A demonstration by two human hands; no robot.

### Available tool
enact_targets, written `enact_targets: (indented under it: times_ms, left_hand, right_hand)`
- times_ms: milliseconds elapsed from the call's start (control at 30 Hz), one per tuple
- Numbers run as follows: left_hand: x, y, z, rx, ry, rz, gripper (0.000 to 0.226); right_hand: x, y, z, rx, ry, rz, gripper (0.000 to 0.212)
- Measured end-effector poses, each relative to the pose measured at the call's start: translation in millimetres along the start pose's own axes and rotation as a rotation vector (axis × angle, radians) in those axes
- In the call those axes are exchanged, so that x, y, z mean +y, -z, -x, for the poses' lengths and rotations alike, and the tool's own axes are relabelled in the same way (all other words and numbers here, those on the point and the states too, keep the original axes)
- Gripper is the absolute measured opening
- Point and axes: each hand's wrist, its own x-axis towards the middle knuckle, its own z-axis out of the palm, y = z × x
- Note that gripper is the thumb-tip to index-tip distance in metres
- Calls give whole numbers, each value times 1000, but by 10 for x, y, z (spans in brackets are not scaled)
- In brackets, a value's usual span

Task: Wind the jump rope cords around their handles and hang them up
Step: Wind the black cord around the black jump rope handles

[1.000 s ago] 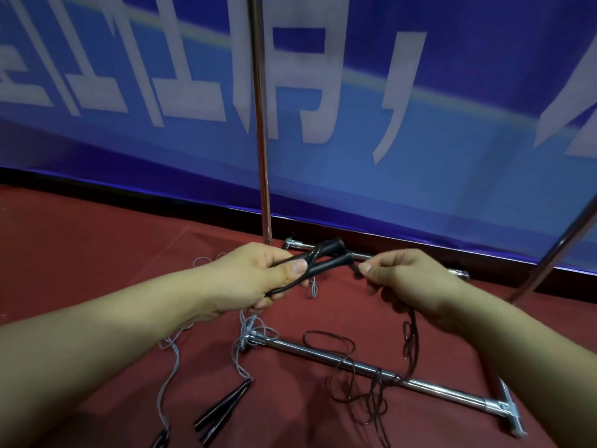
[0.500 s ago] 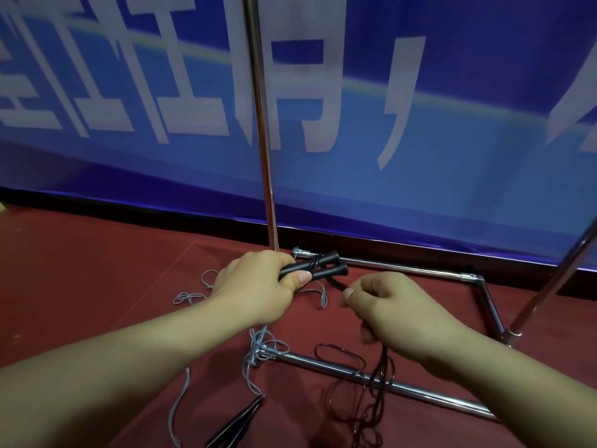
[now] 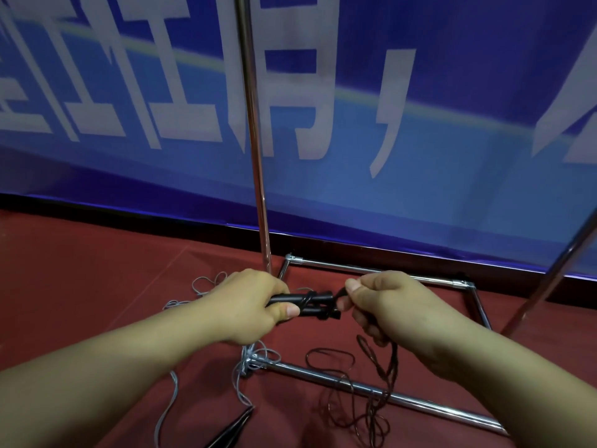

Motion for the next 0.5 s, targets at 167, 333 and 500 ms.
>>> enact_targets:
  times_ms: [167, 333, 500]
  left_hand:
    - [38, -26, -36, -6, -81, 76, 15]
    - [98, -7, -31, -7, -113, 103, 7]
    - [189, 80, -25, 2, -84, 81, 24]
  right_hand:
    - [29, 60, -28, 44, -11, 25, 37]
    - [35, 121, -30, 70, -8, 27, 34]
    - [9, 116, -28, 105, 31, 21, 34]
